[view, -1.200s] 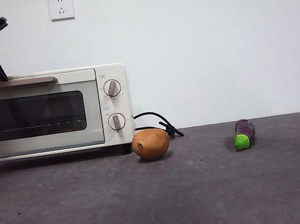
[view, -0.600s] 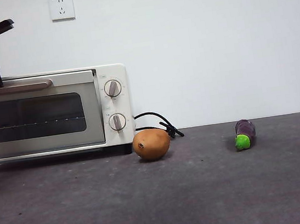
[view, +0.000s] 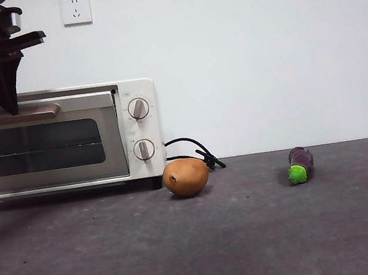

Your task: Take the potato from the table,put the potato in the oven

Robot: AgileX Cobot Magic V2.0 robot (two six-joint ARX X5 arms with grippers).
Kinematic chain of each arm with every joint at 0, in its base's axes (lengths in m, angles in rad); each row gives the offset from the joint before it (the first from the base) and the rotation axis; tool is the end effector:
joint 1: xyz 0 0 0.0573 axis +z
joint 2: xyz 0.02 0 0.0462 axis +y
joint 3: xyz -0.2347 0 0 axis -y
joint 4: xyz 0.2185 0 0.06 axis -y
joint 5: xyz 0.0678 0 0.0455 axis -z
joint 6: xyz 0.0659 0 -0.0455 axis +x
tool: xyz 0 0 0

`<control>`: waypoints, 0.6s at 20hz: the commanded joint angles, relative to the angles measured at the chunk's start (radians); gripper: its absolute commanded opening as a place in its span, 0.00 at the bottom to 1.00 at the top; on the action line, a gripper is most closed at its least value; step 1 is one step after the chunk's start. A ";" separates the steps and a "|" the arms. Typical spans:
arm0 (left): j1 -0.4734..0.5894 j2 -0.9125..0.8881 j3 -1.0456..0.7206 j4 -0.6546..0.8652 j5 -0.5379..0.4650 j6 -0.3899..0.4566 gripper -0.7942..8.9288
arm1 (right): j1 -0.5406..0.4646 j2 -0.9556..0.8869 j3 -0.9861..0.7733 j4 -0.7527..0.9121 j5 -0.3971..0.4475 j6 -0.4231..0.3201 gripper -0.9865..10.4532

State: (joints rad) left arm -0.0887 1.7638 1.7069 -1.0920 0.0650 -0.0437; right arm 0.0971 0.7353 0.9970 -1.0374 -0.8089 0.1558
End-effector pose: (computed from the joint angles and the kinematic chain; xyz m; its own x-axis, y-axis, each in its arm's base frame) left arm 0.3395 -0.0345 0.2595 0.4013 -0.1009 -0.9104 0.0751 0.9942 -0.0771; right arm 0.1172 0.0593 0.2961 0.4204 0.7679 -0.4834 -0.4659 0.6398 0.6113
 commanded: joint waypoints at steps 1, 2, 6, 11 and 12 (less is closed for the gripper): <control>-0.016 0.054 -0.031 0.035 -0.056 0.014 0.08 | 0.002 -0.001 0.005 -0.020 -0.001 -0.034 0.09; -0.021 0.054 -0.031 0.033 -0.066 0.014 0.08 | 0.002 -0.001 0.005 -0.026 0.000 -0.037 0.09; -0.031 0.054 -0.060 0.032 -0.069 0.009 0.08 | 0.002 -0.001 0.005 -0.036 -0.001 -0.046 0.09; -0.031 0.054 -0.124 0.039 -0.069 0.009 0.08 | 0.002 -0.001 0.005 -0.040 0.000 -0.053 0.09; -0.031 0.054 -0.137 0.040 -0.069 0.010 0.08 | 0.002 -0.001 0.005 -0.040 -0.001 -0.054 0.09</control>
State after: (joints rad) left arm -0.1268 1.7966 1.5635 -1.1591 0.0189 -0.0437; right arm 0.0971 0.7357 0.9970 -1.0779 -0.8089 0.1150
